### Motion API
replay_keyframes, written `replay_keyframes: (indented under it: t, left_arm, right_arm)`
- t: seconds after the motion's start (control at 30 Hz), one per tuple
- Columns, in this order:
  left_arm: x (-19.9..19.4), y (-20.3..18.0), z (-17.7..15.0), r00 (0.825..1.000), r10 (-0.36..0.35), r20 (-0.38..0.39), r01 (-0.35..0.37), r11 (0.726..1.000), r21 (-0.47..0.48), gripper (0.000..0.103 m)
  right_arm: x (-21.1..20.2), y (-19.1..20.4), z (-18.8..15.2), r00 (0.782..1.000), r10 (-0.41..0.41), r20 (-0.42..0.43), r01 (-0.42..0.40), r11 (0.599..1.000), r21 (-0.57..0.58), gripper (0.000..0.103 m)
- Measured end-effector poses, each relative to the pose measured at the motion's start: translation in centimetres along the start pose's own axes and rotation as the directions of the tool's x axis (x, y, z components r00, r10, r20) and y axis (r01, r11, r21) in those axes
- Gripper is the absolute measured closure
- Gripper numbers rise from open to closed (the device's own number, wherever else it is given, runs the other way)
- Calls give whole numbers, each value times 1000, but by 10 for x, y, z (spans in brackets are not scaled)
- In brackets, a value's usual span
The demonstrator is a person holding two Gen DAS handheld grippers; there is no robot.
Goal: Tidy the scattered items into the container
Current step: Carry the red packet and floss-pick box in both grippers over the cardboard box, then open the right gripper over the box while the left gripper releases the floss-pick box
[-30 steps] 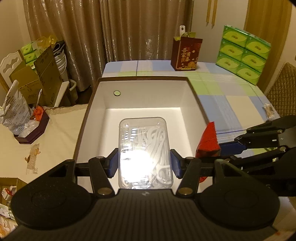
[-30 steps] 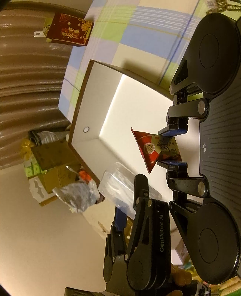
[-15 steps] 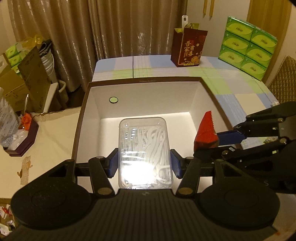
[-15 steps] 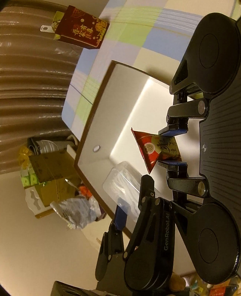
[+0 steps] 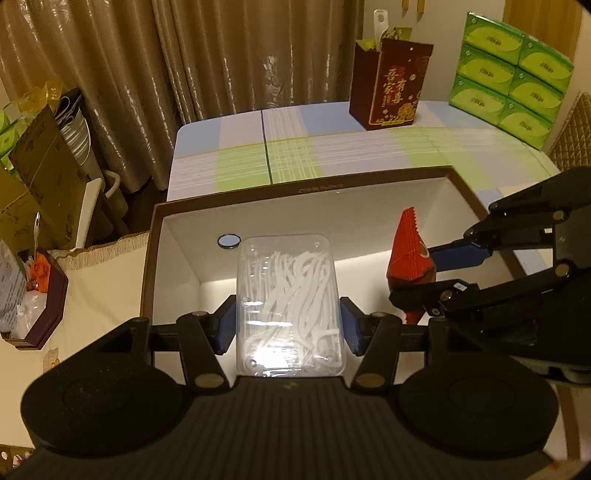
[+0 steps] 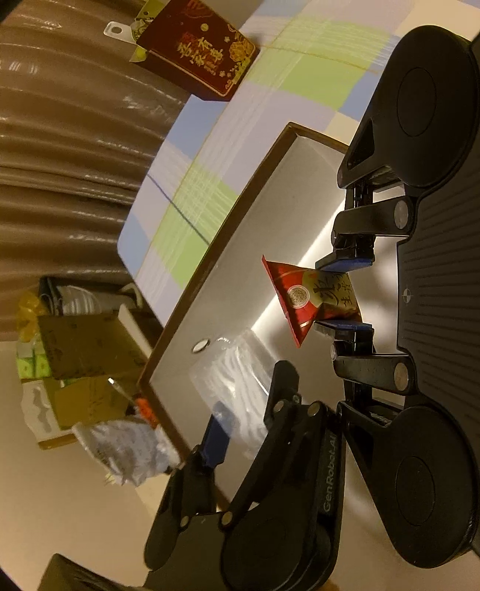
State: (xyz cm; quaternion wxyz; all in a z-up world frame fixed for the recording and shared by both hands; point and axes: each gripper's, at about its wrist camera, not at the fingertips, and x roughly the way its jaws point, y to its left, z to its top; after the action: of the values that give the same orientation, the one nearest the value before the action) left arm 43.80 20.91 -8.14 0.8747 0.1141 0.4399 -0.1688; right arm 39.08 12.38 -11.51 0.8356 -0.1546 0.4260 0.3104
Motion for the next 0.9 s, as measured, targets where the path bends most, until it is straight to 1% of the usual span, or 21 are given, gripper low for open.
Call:
replay_keyframes:
  t: [0.2,0.3,0.33,0.37,0.4,0.43,0.47,0.5,0.53,0.57,0.6,0.67,0.73,0.83,0.9]
  left_arm:
    - [21,0,9,1000,13,-19,-12,1000,28,51]
    - [28,-1,12,999,25,-23,-24,999,40,50]
    - [29,-2,13,999,32,-23,-31,998,48,48]
    - [29,-3,13,999,46,-25,-44,997,59,43]
    - [29,-3,14,998,60,-26,-58,996,68,40]
    - [27,-4,14,998,66,-20,-65,995,78,38]
    - [25,-4,13,998,66,-15,-64,994,85,36]
    - [23,-4,13,998,67,-13,-66,994,88,35]
    - [22,-4,13,997,71,-13,-70,994,87,33]
    - [19,-4,13,997,76,-9,-75,994,85,33]
    - [16,-4,12,997,76,-4,-75,994,78,32]
    - [10,-1,12,998,65,-2,-65,997,48,28]
    - [2,0,11,999,48,6,-48,999,26,26]
    - [-9,-3,11,998,56,13,-56,998,18,24]
    - [-16,-5,10,998,62,16,-62,998,14,22]
  right_arm:
    - [11,-1,2,1000,-29,9,29,999,-18,79]
    - [12,-4,2,1000,-28,7,28,999,-18,73]
    - [11,-4,2,1000,-28,11,28,999,-23,71]
    - [9,-4,1,1000,-21,19,22,999,-30,70]
    - [7,-5,0,1000,-16,26,16,999,-34,69]
    - [5,-5,-1,999,-12,32,13,999,-37,66]
    - [3,-5,-1,999,-16,36,17,999,-36,60]
    - [1,-6,-1,999,-19,42,20,999,-32,56]
    - [-3,-7,-2,998,-17,52,18,999,-28,48]
    - [-7,-7,-3,998,-10,65,11,1000,-23,42]
    - [-10,-7,-4,997,-6,74,7,1000,-20,39]
    - [-18,-6,-5,996,1,91,1,1000,-14,29]
    - [-24,-2,-7,995,-11,104,14,1000,-22,25]
    - [-34,2,-11,992,-26,121,30,999,-32,15]
    - [-41,3,-12,990,-25,137,29,999,-30,14]
